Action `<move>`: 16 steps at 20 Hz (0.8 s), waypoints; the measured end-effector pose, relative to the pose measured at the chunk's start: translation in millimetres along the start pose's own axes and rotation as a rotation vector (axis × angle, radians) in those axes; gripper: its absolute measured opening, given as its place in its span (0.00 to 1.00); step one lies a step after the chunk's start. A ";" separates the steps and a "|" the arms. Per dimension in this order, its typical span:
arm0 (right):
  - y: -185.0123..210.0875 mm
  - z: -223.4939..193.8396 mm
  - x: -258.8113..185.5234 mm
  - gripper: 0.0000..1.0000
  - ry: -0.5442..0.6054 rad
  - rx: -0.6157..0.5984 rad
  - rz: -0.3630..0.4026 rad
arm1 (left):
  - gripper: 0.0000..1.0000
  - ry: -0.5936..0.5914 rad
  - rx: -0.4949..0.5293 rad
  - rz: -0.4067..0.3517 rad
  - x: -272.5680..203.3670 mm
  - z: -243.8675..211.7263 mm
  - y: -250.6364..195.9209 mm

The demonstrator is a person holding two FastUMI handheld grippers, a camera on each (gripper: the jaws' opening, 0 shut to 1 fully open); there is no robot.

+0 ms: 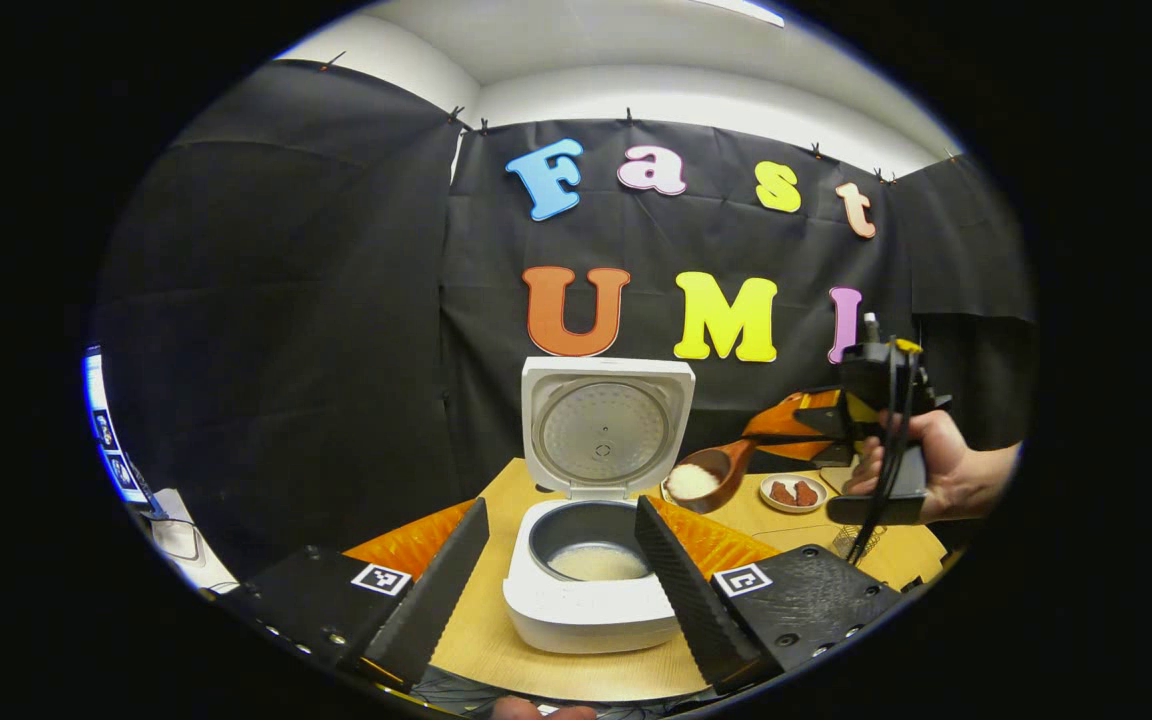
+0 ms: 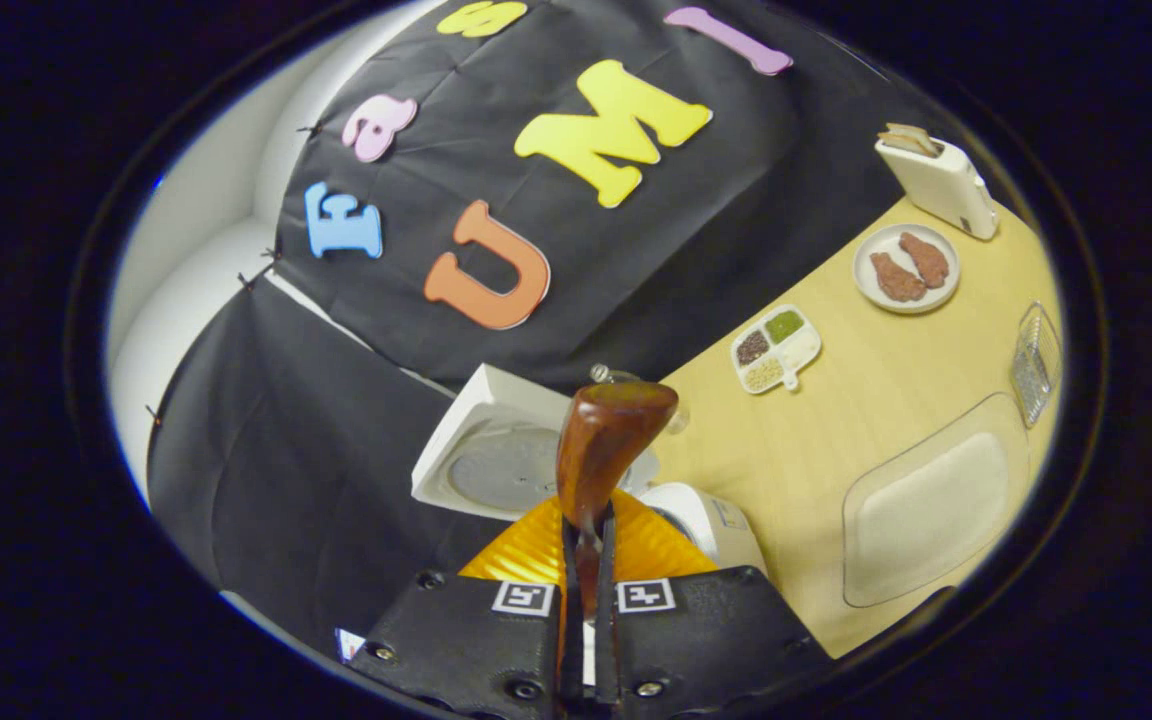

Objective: Close the left gripper, press the button to open the rice cooker; take a wooden spoon from the chopstick holder with the right hand, scoop a spoonful of rice and pour it into the rice cooker, then put the wooden spoon back into the chopstick holder.

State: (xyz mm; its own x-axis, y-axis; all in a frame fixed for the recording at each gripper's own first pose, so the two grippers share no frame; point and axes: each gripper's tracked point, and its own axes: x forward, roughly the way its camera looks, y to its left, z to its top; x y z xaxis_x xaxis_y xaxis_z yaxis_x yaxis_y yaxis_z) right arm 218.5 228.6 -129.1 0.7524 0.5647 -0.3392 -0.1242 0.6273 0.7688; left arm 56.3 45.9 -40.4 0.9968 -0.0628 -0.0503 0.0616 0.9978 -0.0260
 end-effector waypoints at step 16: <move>20.3 -40.5 59.8 0.10 -0.007 -0.595 -0.128 | 0.95 -0.026 -0.064 0.063 -13.9 -11.0 8.8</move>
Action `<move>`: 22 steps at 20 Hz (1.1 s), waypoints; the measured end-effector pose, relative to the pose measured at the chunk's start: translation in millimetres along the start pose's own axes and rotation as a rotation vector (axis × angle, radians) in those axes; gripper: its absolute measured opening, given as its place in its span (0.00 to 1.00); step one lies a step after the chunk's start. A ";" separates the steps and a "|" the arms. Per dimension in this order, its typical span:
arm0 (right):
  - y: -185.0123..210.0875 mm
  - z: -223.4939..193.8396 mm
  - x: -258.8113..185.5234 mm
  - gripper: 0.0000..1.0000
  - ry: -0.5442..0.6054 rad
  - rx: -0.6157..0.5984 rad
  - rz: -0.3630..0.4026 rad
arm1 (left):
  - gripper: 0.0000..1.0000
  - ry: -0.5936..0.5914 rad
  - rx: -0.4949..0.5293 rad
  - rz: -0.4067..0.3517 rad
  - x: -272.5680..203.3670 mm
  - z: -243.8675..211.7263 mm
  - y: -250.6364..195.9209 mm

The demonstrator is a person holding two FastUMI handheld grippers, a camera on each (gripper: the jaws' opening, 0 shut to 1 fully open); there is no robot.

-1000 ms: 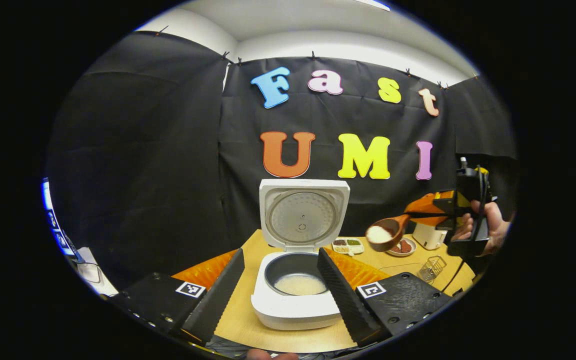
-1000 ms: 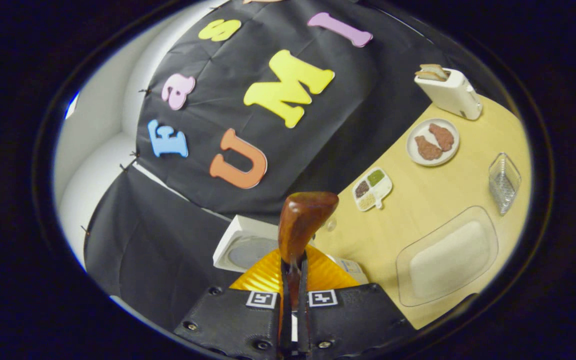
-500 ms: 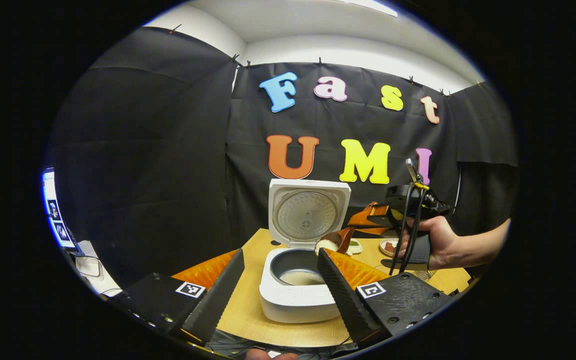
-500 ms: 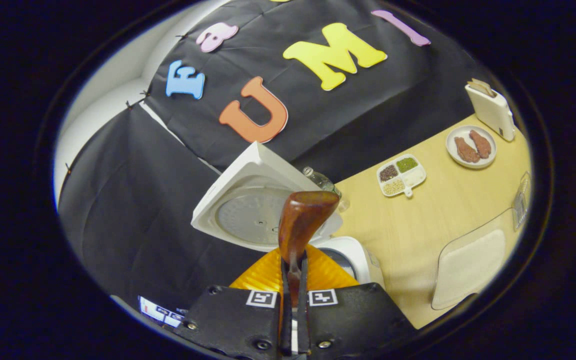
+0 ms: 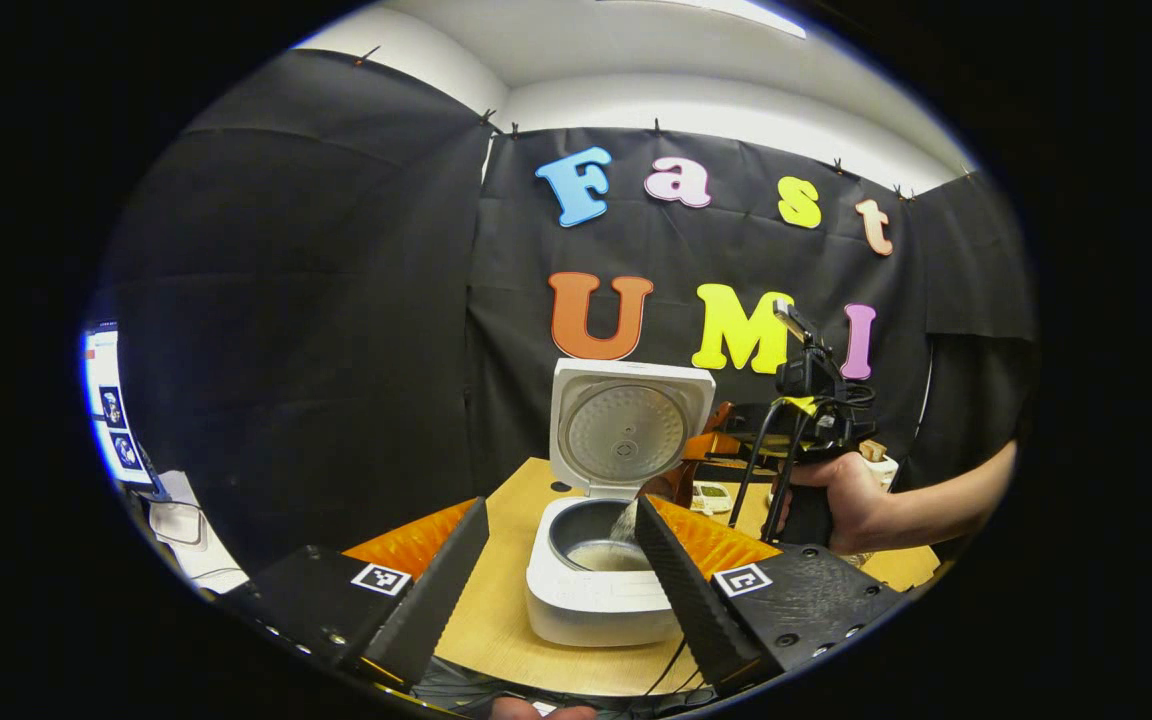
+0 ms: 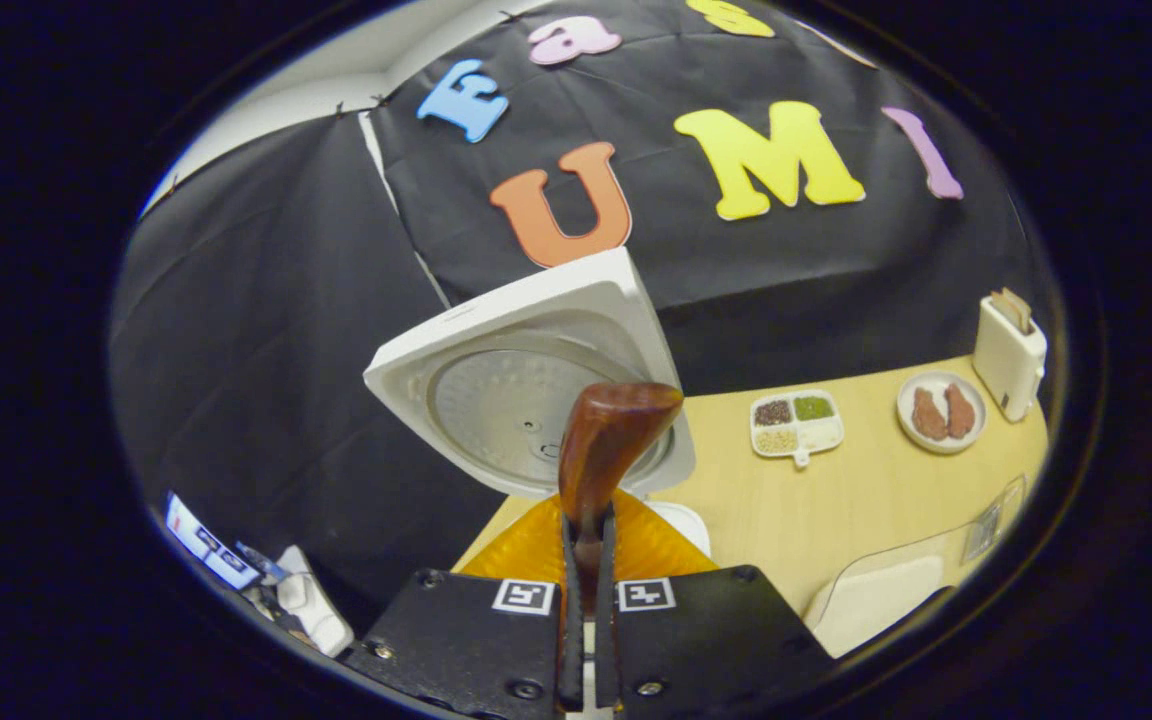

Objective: Close the left gripper, press the button to open the rice cooker; take a wooden spoon from the chopstick holder with the right hand, scoop a spoonful of rice and pour it into the rice cooker, then put the wooden spoon back into the chopstick holder.

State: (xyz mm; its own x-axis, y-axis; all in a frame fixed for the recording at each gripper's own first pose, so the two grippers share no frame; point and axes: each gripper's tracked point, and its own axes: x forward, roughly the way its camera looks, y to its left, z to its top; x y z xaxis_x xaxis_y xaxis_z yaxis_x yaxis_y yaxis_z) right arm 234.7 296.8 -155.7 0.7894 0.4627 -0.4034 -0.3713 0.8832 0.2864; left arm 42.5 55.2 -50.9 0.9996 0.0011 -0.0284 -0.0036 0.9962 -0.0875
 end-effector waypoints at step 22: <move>64.7 32.7 -14.7 0.10 -0.280 -0.688 -0.039 | 0.95 -0.036 -0.074 -0.021 -7.8 3.3 7.6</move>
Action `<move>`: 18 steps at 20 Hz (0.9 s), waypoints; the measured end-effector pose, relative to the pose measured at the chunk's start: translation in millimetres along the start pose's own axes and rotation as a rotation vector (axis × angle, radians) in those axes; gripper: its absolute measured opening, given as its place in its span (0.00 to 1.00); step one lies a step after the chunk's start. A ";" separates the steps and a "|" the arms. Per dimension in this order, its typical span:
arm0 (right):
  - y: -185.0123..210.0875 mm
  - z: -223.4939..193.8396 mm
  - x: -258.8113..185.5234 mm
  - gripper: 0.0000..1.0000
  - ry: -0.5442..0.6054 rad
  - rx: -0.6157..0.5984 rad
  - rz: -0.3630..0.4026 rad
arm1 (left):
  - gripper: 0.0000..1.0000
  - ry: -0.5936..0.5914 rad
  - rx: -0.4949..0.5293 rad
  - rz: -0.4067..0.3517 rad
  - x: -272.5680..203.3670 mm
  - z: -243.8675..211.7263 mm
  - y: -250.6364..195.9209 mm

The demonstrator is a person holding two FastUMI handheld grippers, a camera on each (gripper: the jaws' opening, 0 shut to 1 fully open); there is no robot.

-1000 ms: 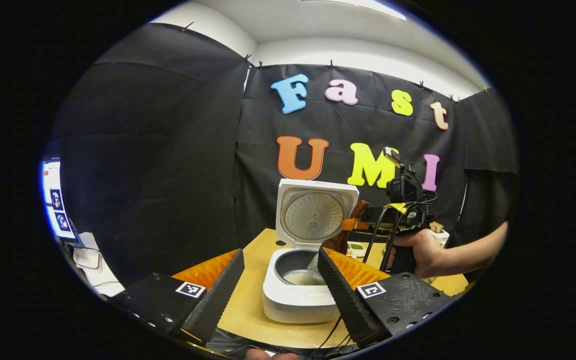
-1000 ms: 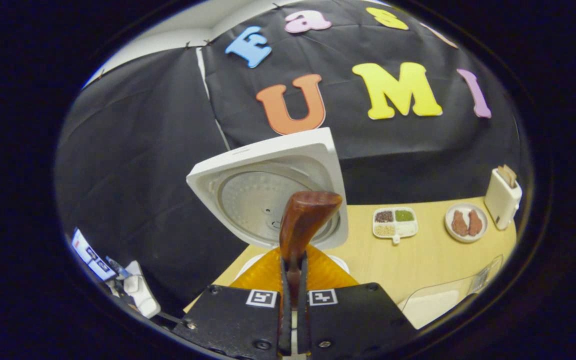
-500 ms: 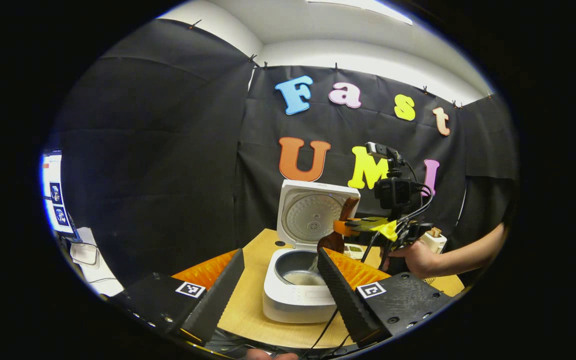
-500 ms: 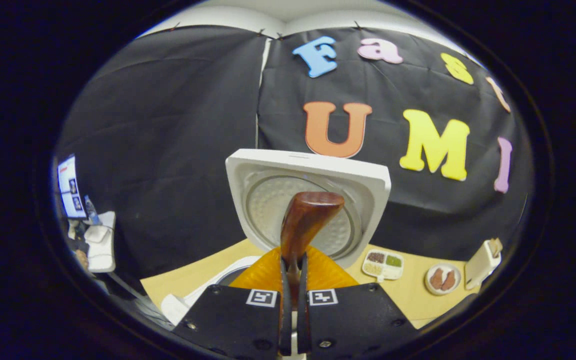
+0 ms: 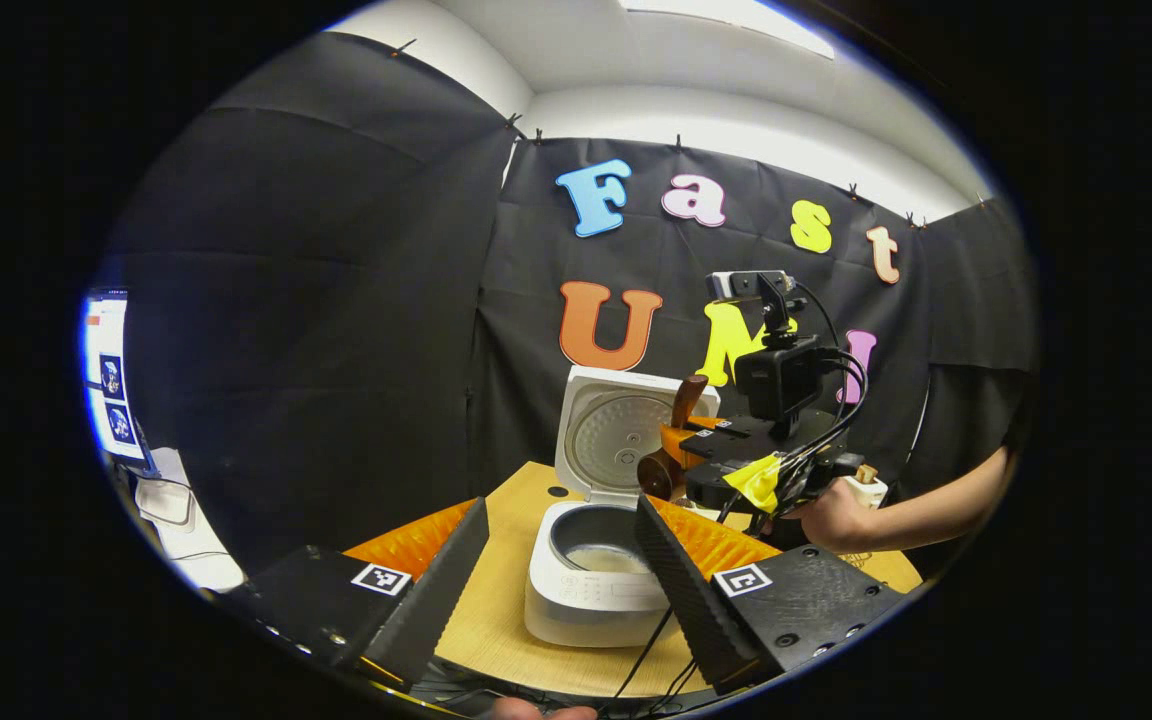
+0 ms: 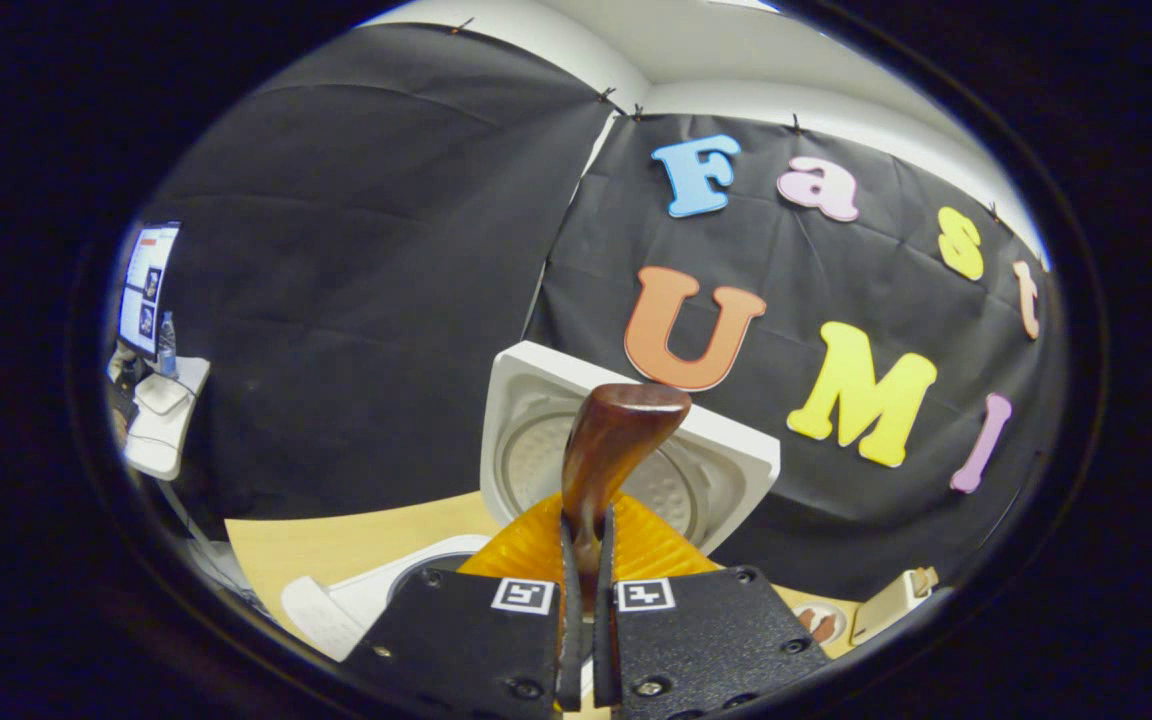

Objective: Close the left gripper, press the button to open the rice cooker; take a wooden spoon from the chopstick holder with the right hand, scoop a spoonful of rice and pour it into the rice cooker, then put the wooden spoon back into the chopstick holder.

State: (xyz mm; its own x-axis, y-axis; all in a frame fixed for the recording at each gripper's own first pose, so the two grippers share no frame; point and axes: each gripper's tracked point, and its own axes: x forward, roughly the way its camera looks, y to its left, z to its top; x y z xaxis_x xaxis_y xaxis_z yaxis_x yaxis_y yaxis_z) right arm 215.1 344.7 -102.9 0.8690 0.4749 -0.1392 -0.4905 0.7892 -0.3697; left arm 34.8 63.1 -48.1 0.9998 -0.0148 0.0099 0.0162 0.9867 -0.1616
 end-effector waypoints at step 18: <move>-64.6 -2.7 -42.5 0.10 0.036 0.753 0.064 | 0.95 0.037 0.032 0.076 -3.8 -1.9 7.3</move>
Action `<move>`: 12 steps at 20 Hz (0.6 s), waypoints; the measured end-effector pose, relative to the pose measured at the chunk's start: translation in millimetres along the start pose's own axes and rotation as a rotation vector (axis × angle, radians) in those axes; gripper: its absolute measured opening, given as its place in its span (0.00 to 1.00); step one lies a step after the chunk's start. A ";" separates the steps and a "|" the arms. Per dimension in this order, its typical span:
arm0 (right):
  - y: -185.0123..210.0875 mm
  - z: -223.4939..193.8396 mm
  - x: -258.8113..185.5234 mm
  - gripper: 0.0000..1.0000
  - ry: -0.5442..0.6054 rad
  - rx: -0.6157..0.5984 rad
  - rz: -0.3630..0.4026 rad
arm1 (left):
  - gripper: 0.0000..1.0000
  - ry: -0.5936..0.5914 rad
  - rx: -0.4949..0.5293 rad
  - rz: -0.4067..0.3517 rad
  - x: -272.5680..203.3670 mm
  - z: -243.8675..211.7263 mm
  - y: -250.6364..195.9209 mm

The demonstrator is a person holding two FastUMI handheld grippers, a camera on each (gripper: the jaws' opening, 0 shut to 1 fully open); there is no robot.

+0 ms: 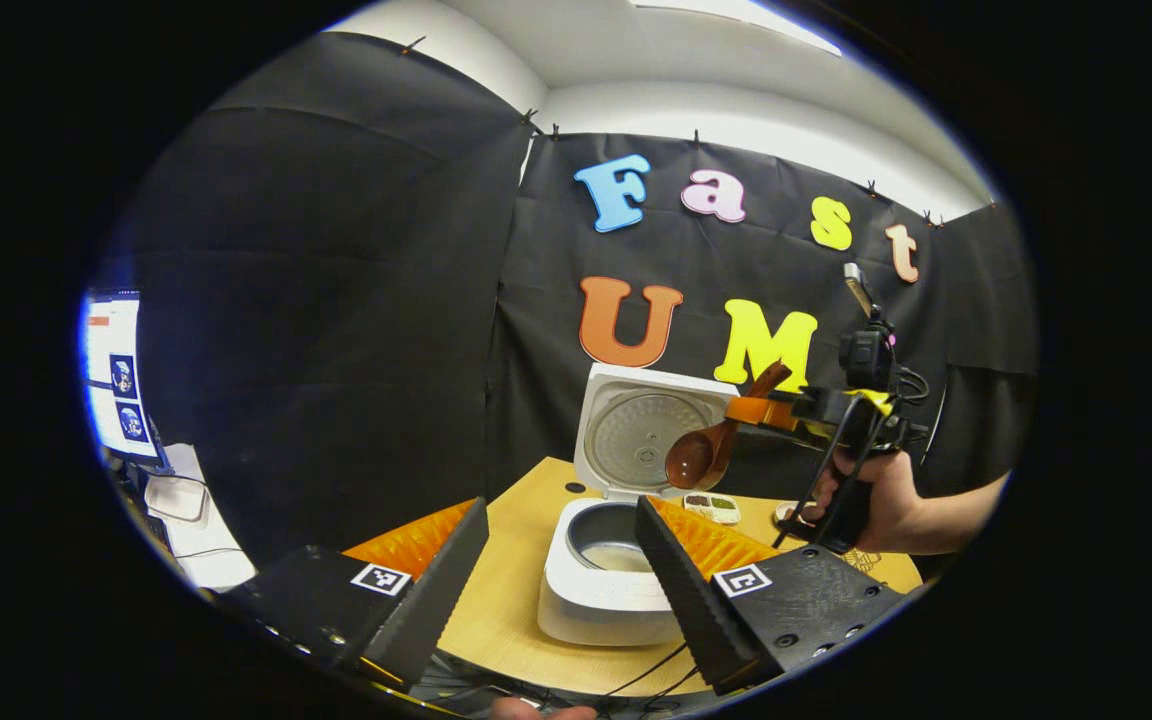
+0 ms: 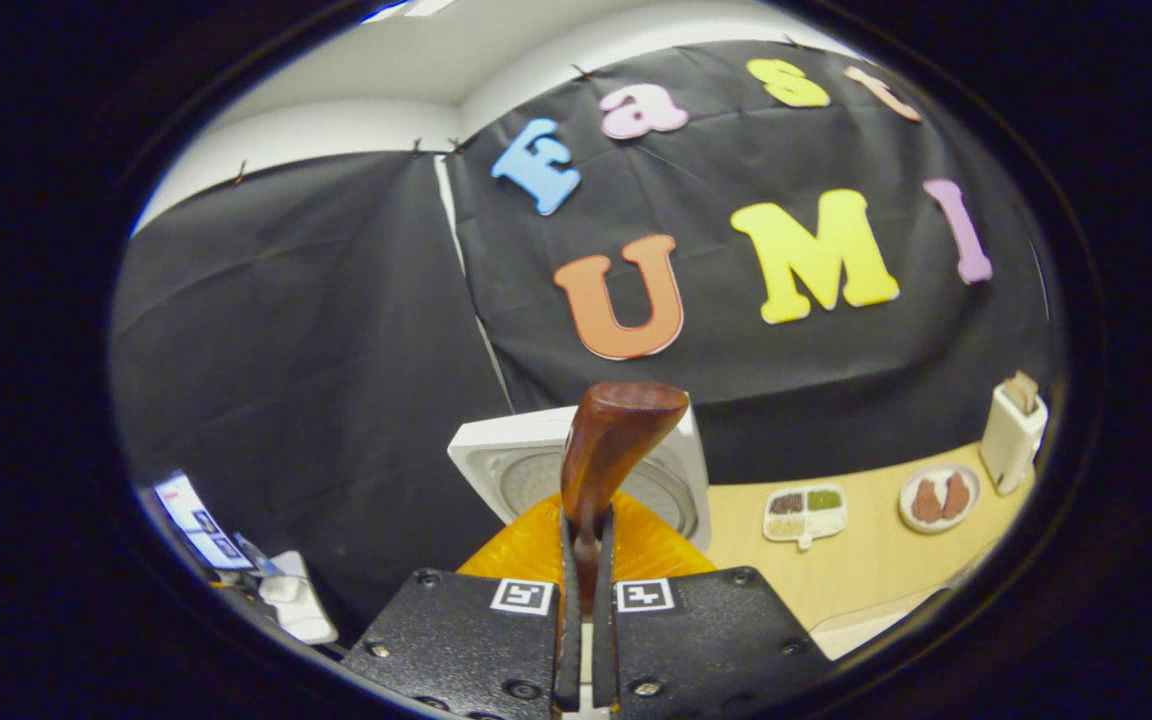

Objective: Close the left gripper, press the button to open the rice cooker; take a wooden spoon from the chopstick holder with the right hand, scoop a spoonful of rice and pour it into the rice cooker, then put the wooden spoon back into the chopstick holder.

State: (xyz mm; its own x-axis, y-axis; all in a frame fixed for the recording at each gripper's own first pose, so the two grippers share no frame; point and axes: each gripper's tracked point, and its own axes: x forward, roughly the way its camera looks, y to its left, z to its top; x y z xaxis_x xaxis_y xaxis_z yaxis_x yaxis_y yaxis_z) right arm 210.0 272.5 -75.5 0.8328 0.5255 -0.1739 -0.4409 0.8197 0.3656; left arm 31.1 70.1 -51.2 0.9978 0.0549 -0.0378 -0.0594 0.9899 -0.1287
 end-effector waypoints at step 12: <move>-312.6 33.9 -203.3 0.10 -0.071 0.158 -0.438 | 0.95 0.013 0.008 -0.058 47.3 10.4 -116.9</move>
State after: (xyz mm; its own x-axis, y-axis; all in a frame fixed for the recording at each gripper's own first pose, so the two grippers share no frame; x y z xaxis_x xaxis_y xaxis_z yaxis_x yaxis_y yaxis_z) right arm 189.8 -98.4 -123.5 0.9524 0.1167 -0.2817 0.0086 0.9131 0.4077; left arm 85.5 -41.7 -27.6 0.9990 -0.0045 -0.0434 -0.0008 0.9924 -0.1232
